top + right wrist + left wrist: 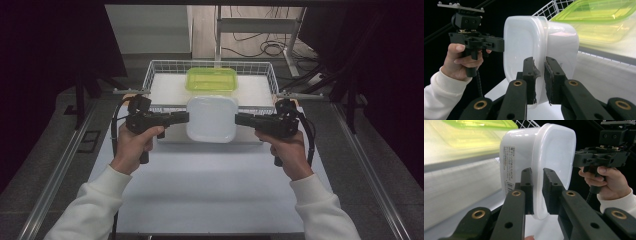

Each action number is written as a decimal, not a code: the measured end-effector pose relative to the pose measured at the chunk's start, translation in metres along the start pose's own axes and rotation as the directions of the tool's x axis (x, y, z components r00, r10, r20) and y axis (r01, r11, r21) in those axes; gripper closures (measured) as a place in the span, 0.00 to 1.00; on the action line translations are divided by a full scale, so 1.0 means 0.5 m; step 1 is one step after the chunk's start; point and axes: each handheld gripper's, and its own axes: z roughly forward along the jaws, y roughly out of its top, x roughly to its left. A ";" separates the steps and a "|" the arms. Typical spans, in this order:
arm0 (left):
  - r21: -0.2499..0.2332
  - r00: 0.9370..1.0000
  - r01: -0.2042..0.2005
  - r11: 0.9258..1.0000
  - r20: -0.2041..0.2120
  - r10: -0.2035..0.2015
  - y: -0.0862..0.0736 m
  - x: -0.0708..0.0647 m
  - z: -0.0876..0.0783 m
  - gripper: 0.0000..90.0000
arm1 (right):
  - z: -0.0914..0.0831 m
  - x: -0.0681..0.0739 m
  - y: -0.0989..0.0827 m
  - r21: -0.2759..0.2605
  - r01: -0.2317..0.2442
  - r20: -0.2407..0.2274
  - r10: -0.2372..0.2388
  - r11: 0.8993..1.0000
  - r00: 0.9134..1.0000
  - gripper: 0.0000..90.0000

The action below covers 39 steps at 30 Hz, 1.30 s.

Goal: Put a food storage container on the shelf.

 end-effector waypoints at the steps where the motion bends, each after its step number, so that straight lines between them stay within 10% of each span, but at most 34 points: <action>1: -0.002 1.000 -0.001 1.000 0.001 0.001 0.004 0.000 0.000 0.88 | 0.000 0.000 0.003 -0.001 -0.002 0.002 0.002 1.000 1.000 0.88; 25: -0.030 1.000 -0.014 0.999 0.004 0.014 0.070 0.010 -0.005 0.90 | 0.018 -0.025 0.044 -0.023 -0.047 -0.002 0.047 0.999 0.999 0.88; 39: -0.044 0.999 -0.028 0.999 -0.017 0.027 0.133 0.014 -0.004 0.89 | 0.020 -0.023 0.125 -0.031 -0.013 0.021 0.014 0.999 1.000 0.88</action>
